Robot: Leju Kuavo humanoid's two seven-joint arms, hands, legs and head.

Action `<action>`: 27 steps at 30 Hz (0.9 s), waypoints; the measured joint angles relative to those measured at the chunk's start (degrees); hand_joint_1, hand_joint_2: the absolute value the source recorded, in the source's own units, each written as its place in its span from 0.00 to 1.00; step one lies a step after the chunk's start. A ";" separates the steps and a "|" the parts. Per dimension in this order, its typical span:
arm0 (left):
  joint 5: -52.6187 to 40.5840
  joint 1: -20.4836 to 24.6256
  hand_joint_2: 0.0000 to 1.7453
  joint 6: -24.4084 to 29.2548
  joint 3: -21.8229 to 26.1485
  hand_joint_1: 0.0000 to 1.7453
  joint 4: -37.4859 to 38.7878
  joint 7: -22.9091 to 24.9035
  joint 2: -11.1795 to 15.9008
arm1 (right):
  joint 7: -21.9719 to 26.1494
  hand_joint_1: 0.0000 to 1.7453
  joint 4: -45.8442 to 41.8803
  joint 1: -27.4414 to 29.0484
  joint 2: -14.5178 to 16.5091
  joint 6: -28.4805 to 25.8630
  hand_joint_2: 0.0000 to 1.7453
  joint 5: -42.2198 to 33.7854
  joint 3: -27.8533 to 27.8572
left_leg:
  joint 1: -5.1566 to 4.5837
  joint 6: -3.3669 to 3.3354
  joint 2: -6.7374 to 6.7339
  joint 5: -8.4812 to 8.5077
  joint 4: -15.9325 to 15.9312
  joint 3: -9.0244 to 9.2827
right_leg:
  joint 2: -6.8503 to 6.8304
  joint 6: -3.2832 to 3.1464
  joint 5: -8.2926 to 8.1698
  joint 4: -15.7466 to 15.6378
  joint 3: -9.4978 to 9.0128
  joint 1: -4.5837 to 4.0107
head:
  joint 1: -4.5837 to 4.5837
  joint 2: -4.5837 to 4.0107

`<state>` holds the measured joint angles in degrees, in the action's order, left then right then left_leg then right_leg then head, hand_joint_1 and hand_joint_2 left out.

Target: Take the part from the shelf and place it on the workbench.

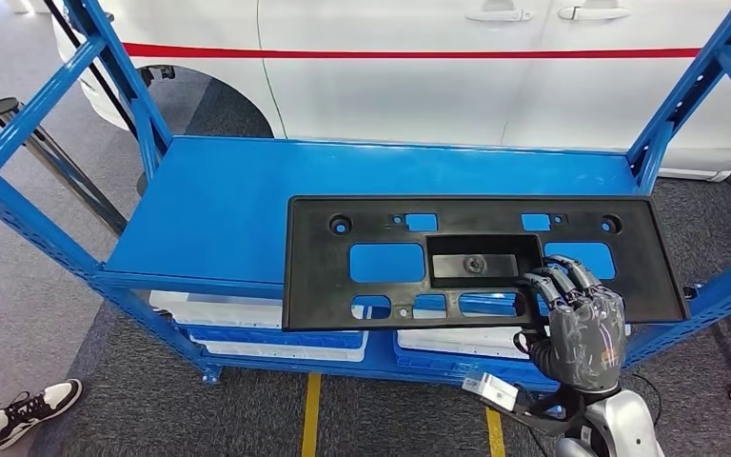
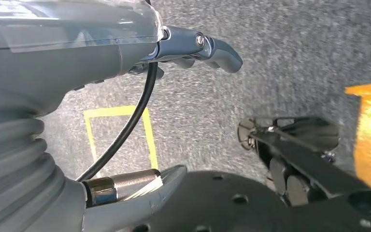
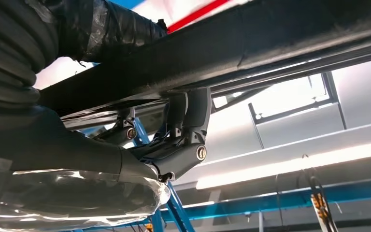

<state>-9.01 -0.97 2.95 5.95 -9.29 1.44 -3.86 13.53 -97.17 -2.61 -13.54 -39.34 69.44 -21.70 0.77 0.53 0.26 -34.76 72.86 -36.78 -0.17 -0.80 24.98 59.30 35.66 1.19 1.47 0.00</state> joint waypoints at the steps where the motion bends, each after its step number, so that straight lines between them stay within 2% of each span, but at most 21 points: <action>1: 0.01 0.03 1.00 0.06 0.00 0.00 0.00 0.15 0.01 | -0.22 1.00 -0.07 0.29 -0.15 0.00 1.00 -0.14 0.04 | -0.02 -0.21 0.00 1.50 -3.30 2.43 | 0.03 0.12 -0.28 0.16 0.46 -0.03 | 0.01 0.00; 3: 0.03 0.17 1.00 0.11 0.00 0.00 0.00 0.37 0.03 | -0.56 1.00 -0.38 0.92 -0.46 0.00 1.00 -0.47 0.15 | -0.25 -0.77 0.03 3.42 -11.26 7.65 | 0.05 0.59 -0.85 0.44 1.13 -0.12 | -0.02 0.00; 4: 0.04 0.22 1.00 0.11 0.00 0.00 0.00 0.40 0.03 | -0.66 1.00 -0.55 1.21 -0.61 0.00 1.00 -0.58 0.21 | -0.42 -1.02 0.06 3.83 -13.87 9.12 | 0.03 0.92 -1.19 0.46 1.27 -0.13 | -0.04 0.00; 5: 0.04 0.27 1.00 0.11 0.00 0.00 0.00 0.41 0.03 | -0.70 1.00 -0.69 1.43 -0.72 -0.01 1.00 -0.62 0.26 | -0.60 -1.20 0.09 3.85 -15.10 9.66 | -0.01 1.29 -1.58 0.40 1.36 -0.12 | -0.04 0.00; 7: 0.05 0.27 1.00 0.10 0.00 0.00 0.00 0.43 -0.01 | -0.70 1.00 -0.88 1.73 -0.97 -0.02 1.00 -0.64 0.29 | -0.62 -1.72 0.02 4.68 -15.58 9.20 | 0.05 2.06 -2.26 0.18 1.46 0.00 | -0.03 0.00; 8: 0.05 0.30 1.00 0.10 0.00 0.00 0.00 0.44 -0.04 | -0.70 1.00 -0.97 1.88 -1.10 -0.03 1.00 -0.66 0.32 | -0.52 -2.13 -0.10 5.24 -15.88 8.98 | 0.12 2.37 -1.72 0.50 1.71 0.01 | -0.03 0.00; 9: 0.05 0.31 1.00 0.10 0.00 0.00 0.00 0.45 -0.07 | -0.70 1.00 -1.06 2.02 -1.29 -0.03 1.00 -0.70 0.38 | -0.40 -2.66 -0.26 5.92 -16.15 8.60 | 0.19 2.59 -0.19 1.64 2.20 0.03 | -0.07 0.00; 11: 0.09 0.31 1.00 0.14 0.01 0.00 0.00 0.49 -0.09 | -0.73 1.00 -1.14 2.26 -1.60 -0.04 1.00 -0.78 0.48 | -0.40 -3.39 -0.55 7.17 -16.25 7.36 | 0.23 2.80 5.13 7.06 3.87 0.05 | -0.11 0.00; 12: 0.13 0.29 1.00 0.16 0.02 0.00 0.00 0.51 -0.08 | -0.79 1.00 -1.16 2.44 -1.69 -0.04 1.00 -0.83 0.52 | -0.48 -3.57 -0.61 7.68 -16.09 6.55 | 0.23 2.89 7.49 10.57 4.67 0.10 | -0.13 0.00; 13: 0.18 0.28 1.00 0.17 0.02 0.00 0.00 0.53 -0.08 | -0.88 1.00 -1.17 2.70 -1.74 -0.04 1.00 -0.85 0.54 | -0.55 -3.57 -0.65 8.14 -15.88 5.71 | 0.22 3.00 8.76 13.45 5.03 0.11 | -0.13 0.00; 14: 0.20 0.26 1.00 0.17 0.02 0.00 0.00 0.58 -0.09 | -1.00 1.00 -1.20 3.05 -1.82 -0.04 1.00 -0.87 0.57 | -0.59 -3.54 -0.66 8.56 -15.59 4.84 | 0.21 3.09 8.76 14.87 4.67 0.13 | -0.13 0.00; 15: 0.20 0.25 1.00 0.17 0.02 0.00 0.00 0.68 -0.09 | -1.12 1.00 -1.28 3.46 -1.95 -0.04 1.00 -0.89 0.63 | -0.60 -3.44 -0.66 8.91 -15.19 3.95 | 0.21 3.13 7.75 14.43 3.39 0.14 | -0.13 0.00; 16: 0.16 0.21 1.00 0.17 0.02 0.00 0.00 0.80 -0.09 | -1.26 1.00 -1.49 3.97 -2.18 -0.04 1.00 -0.97 0.77 | -0.58 -3.31 -0.65 9.19 -14.70 3.09 | 0.19 3.13 6.28 12.02 1.14 0.17 | -0.13 0.00; 18: 0.04 0.14 1.00 0.21 0.02 0.00 0.00 1.04 -0.09 | -1.61 1.00 -2.32 5.25 -2.79 -0.05 1.00 -1.43 1.25 | -0.64 -2.91 -0.58 9.61 -13.62 1.67 | 0.19 2.90 5.26 4.76 -3.93 0.08 | -0.13 0.00; 19: -0.06 0.06 1.00 0.26 0.02 0.00 0.00 1.13 -0.08 | -1.83 1.00 -2.90 6.11 -3.16 -0.05 1.00 -1.77 1.61 | -0.71 -2.62 -0.53 9.81 -13.28 1.29 | 0.22 2.60 5.39 2.15 -5.57 -0.07 | -0.11 0.00; 21: -0.38 -0.17 1.00 0.36 0.02 0.00 0.00 1.22 -0.05 | -2.20 1.00 -4.19 8.24 -3.93 -0.08 1.00 -2.56 2.50 | -0.84 -1.97 -0.41 10.38 -13.06 1.01 | 0.26 1.87 5.83 0.39 -6.32 -0.43 | -0.09 0.00; 23: -0.93 -0.50 1.00 0.42 -0.03 0.00 0.03 1.24 0.04 | -2.51 1.00 -5.47 10.48 -4.62 -0.08 1.00 -3.29 3.44 | -0.80 -1.32 -0.26 10.66 -12.94 0.79 | 0.17 0.99 5.09 0.21 -5.65 -0.28 | -0.08 0.00; 24: -1.21 -0.63 1.00 0.43 -0.07 0.00 0.06 1.24 0.09 | -2.68 1.00 -6.04 11.53 -4.90 -0.08 1.00 -3.56 3.85 | -0.75 -1.02 -0.20 9.72 -12.33 0.41 | 0.09 0.48 4.54 0.12 -5.19 -0.15 | -0.05 0.00; 25: -1.55 -0.73 1.00 0.39 -0.14 0.00 0.09 1.23 0.14 | -2.96 1.00 -6.71 12.65 -5.17 -0.08 1.00 -3.78 4.27 | -0.68 -0.75 -0.15 7.73 -10.82 -0.18 | -0.01 0.00 3.94 0.00 -4.61 -0.01 | -0.05 0.00; 27: -2.33 -0.81 1.00 0.21 -0.37 0.00 0.12 1.20 0.13 | -3.64 1.00 -8.10 15.10 -5.64 -0.09 1.00 -3.94 5.05 | -0.44 -0.35 -0.17 1.93 -5.03 -1.72 | -0.16 -0.50 2.75 0.02 -3.15 -0.03 | -0.02 0.00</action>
<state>-11.34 -1.77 3.16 5.57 -9.17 2.64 -3.74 9.90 -105.27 12.49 -19.18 -39.43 65.51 -16.65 0.32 0.18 0.10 -32.83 67.83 -38.50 -0.34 -1.30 27.73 59.32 32.51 1.16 1.45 0.00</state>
